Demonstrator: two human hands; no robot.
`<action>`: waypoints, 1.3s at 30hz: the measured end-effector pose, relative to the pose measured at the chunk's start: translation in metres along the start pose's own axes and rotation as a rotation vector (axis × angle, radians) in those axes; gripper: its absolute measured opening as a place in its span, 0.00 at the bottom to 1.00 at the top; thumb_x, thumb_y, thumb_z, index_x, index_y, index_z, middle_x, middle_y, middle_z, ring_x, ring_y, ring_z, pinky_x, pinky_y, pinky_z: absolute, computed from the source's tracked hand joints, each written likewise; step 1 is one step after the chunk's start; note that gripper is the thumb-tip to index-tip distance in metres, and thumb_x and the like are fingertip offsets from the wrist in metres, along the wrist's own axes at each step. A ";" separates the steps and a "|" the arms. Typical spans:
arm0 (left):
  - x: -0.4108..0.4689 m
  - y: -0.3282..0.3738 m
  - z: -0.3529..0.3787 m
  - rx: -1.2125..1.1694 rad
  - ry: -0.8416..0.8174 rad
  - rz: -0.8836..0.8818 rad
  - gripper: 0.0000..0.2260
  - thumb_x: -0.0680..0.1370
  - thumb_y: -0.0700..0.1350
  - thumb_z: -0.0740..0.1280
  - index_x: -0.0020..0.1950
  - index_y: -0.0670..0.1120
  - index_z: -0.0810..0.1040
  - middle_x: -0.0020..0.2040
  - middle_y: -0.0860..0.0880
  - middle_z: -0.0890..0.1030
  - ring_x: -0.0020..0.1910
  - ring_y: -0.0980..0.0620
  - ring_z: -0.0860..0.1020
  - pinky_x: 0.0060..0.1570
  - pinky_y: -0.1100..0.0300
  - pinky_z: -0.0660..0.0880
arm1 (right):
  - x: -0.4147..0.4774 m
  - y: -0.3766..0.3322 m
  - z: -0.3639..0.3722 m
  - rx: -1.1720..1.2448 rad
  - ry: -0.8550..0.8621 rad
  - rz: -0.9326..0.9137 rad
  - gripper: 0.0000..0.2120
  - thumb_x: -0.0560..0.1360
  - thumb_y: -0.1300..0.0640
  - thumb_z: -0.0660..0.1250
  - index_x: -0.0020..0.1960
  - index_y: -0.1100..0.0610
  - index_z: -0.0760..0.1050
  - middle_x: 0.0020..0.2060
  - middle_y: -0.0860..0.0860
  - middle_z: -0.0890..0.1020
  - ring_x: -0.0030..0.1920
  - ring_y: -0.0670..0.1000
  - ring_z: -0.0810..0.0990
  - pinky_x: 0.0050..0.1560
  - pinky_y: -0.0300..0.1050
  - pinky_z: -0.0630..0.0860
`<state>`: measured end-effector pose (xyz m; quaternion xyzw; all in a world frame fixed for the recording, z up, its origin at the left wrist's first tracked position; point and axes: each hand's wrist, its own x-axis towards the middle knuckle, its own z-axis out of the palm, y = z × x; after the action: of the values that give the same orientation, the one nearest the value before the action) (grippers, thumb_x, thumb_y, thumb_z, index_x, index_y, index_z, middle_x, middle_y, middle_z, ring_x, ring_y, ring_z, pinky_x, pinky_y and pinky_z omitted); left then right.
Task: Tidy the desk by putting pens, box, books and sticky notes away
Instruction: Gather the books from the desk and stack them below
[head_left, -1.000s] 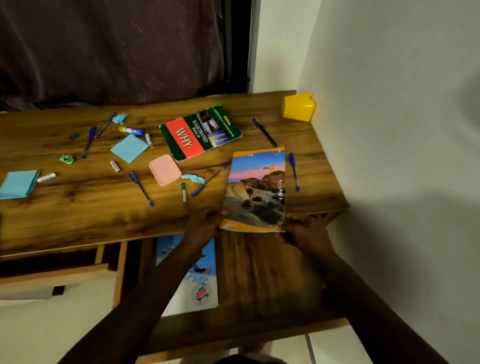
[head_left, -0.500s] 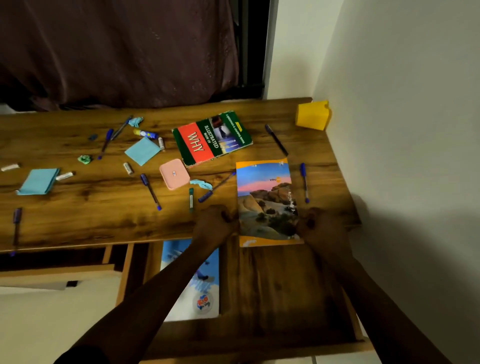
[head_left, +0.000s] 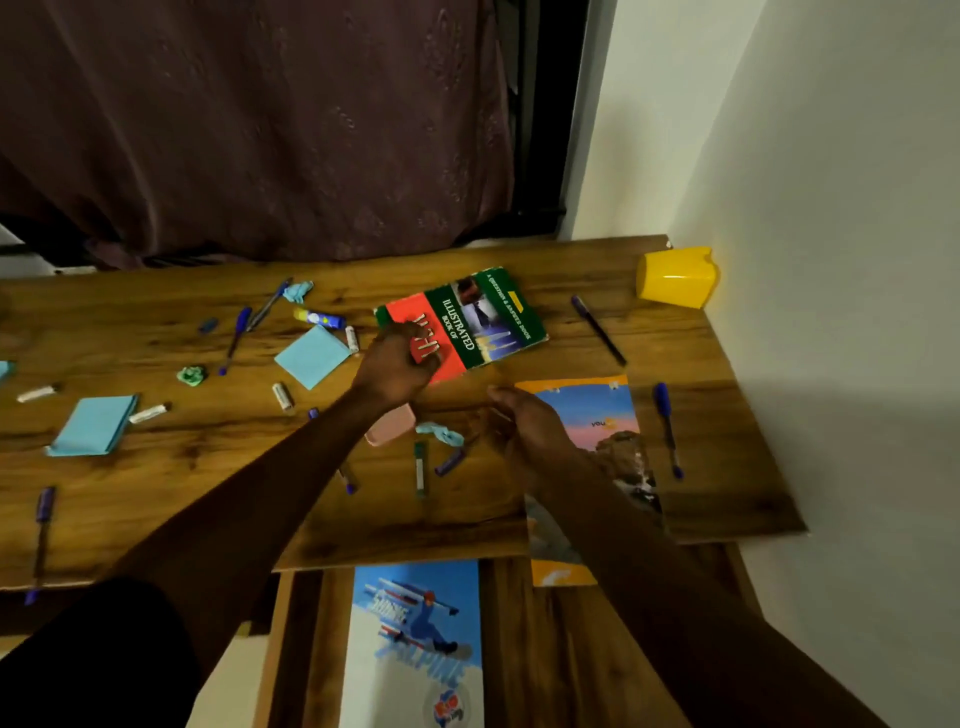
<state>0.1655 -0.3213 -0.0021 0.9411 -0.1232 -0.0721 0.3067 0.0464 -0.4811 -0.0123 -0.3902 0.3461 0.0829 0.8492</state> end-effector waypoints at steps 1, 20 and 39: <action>0.013 -0.002 -0.003 0.017 0.008 -0.002 0.21 0.76 0.51 0.73 0.66 0.44 0.77 0.65 0.41 0.79 0.61 0.43 0.79 0.61 0.56 0.74 | 0.010 0.000 0.009 0.001 0.014 0.007 0.04 0.80 0.62 0.67 0.46 0.57 0.77 0.36 0.53 0.79 0.38 0.50 0.78 0.45 0.45 0.77; 0.168 -0.048 -0.004 0.274 -0.321 -0.052 0.44 0.55 0.67 0.75 0.68 0.52 0.76 0.64 0.43 0.79 0.61 0.42 0.80 0.62 0.49 0.77 | 0.085 0.012 0.052 0.239 -0.028 0.055 0.16 0.73 0.58 0.74 0.58 0.59 0.74 0.51 0.58 0.76 0.48 0.53 0.74 0.50 0.45 0.73; 0.011 0.085 -0.081 0.134 0.176 0.186 0.12 0.77 0.55 0.66 0.57 0.52 0.75 0.54 0.46 0.84 0.54 0.42 0.82 0.53 0.48 0.79 | 0.034 -0.013 0.019 0.191 -0.163 -0.062 0.12 0.80 0.55 0.67 0.39 0.52 0.71 0.33 0.49 0.70 0.35 0.47 0.70 0.45 0.43 0.72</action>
<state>0.1770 -0.3452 0.1125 0.9465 -0.1872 0.0478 0.2583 0.0871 -0.4801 -0.0182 -0.3101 0.2698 0.0546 0.9100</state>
